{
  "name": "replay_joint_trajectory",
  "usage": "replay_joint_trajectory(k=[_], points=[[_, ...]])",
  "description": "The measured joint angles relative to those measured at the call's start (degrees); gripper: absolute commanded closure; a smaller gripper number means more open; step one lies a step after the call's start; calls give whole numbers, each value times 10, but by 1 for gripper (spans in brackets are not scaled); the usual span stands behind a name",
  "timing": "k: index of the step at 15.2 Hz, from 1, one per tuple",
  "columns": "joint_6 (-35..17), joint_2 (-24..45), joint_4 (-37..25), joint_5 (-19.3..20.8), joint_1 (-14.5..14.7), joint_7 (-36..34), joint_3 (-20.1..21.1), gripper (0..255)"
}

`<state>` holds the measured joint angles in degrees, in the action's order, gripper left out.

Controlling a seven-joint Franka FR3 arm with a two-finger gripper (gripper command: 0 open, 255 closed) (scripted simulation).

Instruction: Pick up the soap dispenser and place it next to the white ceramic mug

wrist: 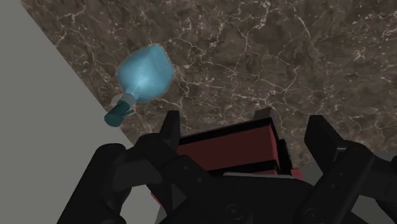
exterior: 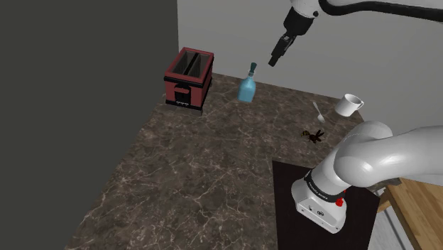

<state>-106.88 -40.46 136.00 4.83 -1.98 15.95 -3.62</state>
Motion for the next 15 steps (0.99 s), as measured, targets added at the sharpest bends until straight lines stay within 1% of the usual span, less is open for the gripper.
replay_joint_trajectory(k=[4,9,12,15], points=[[-61,58,-1,5,-2,49,-42,0],[-127,144,-24,-4,0,120,-96,0],[-161,200,-46,-20,4,165,-126,0],[-192,265,-77,-48,9,219,-158,0]])
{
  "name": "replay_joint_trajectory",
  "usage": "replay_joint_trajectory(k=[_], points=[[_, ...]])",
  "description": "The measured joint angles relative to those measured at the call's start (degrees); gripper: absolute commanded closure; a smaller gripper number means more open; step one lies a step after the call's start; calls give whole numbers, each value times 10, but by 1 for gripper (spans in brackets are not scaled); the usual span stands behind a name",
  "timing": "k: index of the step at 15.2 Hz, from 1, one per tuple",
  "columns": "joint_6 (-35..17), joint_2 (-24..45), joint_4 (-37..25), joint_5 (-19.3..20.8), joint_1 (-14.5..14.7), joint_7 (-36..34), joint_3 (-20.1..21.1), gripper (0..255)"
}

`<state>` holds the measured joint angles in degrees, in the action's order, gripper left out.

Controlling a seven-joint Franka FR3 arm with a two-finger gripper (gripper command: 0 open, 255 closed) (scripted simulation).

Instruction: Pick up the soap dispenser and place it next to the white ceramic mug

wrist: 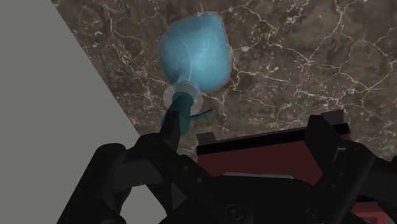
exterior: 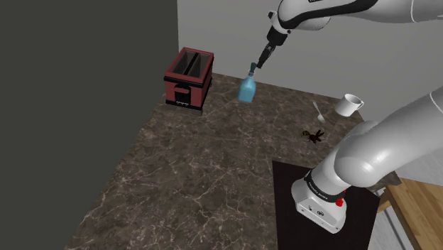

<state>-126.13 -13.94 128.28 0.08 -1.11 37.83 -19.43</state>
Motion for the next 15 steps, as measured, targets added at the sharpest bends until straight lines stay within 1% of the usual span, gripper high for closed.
replay_joint_trajectory(k=[4,5,12,15], points=[[-26,95,-59,-55,6,70,-28,0],[-29,107,-66,-63,4,81,-31,0],[-75,150,-57,-93,4,108,-33,0],[-82,157,-57,-98,4,111,-33,0]])
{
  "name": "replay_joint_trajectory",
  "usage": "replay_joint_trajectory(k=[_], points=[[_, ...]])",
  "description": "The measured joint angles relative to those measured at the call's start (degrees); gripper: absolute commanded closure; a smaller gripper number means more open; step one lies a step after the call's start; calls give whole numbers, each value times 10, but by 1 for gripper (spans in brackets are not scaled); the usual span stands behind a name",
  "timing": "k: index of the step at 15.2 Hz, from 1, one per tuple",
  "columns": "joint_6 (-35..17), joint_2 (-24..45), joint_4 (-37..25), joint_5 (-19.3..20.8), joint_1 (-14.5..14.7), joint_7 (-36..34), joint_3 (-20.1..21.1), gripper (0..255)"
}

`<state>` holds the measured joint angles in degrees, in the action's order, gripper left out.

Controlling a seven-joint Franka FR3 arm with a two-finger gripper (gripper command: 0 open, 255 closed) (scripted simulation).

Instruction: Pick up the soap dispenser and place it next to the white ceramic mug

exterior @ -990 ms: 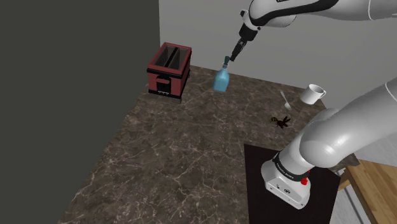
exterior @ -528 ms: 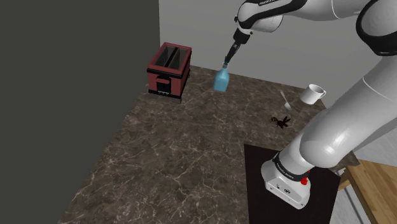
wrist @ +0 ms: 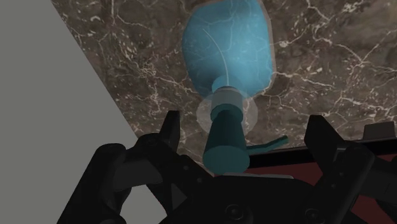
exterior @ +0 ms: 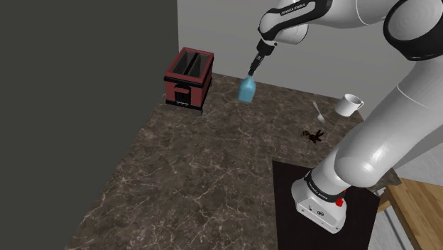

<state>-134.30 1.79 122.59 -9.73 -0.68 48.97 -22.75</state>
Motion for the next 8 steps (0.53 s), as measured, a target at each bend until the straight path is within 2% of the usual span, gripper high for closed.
replay_joint_trajectory(k=[4,5,8], points=[[-1,1,0,-1,0,1,0,0],[-1,1,0,-1,0,1,0,255],[-1,1,0,-1,0,1,0,255]])
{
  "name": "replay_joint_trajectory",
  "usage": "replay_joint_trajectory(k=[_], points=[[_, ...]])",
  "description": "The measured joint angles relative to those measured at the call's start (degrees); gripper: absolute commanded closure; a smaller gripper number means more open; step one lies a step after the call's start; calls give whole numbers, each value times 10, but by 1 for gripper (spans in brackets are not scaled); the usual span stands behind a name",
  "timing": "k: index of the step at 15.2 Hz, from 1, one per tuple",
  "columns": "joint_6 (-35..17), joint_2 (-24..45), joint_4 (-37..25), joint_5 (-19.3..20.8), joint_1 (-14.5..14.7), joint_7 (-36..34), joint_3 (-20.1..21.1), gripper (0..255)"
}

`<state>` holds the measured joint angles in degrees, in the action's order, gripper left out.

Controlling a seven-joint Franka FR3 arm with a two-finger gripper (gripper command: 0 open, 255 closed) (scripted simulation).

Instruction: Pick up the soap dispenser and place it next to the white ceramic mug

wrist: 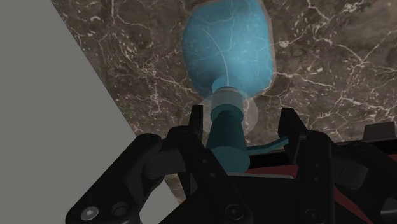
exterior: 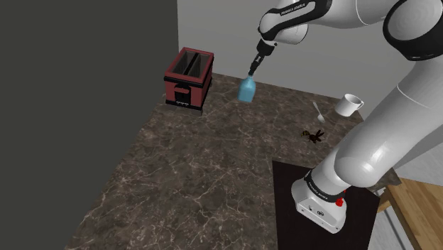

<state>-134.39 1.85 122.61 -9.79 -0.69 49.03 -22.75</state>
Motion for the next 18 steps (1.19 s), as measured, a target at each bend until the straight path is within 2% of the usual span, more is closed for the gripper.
replay_joint_trajectory(k=[8,18], points=[[3,-1,-2,1,0,-2,0,255],[72,-34,-43,27,1,-24,0,255]])
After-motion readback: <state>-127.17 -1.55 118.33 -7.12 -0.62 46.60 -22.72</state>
